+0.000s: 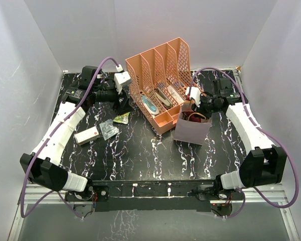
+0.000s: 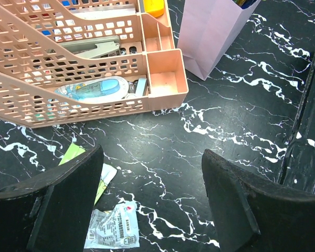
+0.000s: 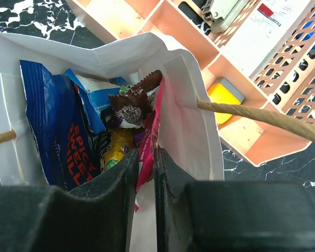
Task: Place the snacks into the paper bag
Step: Place the snack in the paper bag, then pick up the snack from the center of the board.
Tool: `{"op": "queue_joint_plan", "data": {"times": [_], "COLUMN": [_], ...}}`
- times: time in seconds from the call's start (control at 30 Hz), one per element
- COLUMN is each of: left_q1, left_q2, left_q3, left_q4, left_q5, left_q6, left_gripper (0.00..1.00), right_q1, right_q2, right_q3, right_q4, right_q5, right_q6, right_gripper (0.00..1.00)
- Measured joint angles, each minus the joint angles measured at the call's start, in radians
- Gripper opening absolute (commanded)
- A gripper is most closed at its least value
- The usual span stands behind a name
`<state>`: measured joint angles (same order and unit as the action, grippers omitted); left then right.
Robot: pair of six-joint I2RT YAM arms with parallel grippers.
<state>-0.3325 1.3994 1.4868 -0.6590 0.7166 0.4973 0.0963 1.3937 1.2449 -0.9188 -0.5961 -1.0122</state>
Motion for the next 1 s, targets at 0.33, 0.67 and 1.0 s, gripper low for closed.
{"op": "queue_joint_plan", "data": {"times": [0.33, 0.67, 1.0], "left_q1": [0.003, 0.003, 0.009], "left_q2": [0.000, 0.002, 0.023], "left_q3": [-0.015, -0.041, -0.129], "left_q4": [0.001, 0.027, 0.072], "left_q5": [0.001, -0.029, -0.284], "left_q6": [0.000, -0.006, -0.050], "left_gripper": [0.75, 0.79, 0.89], "right_q1": [0.010, 0.011, 0.013], "right_q2": [-0.009, -0.092, -0.113], "right_q3": [0.000, 0.027, 0.149], "right_q4": [0.002, 0.005, 0.034], "right_q5": [0.011, 0.011, -0.008], "right_q6": [0.006, 0.046, 0.188], "right_gripper": [0.44, 0.67, 0.77]}}
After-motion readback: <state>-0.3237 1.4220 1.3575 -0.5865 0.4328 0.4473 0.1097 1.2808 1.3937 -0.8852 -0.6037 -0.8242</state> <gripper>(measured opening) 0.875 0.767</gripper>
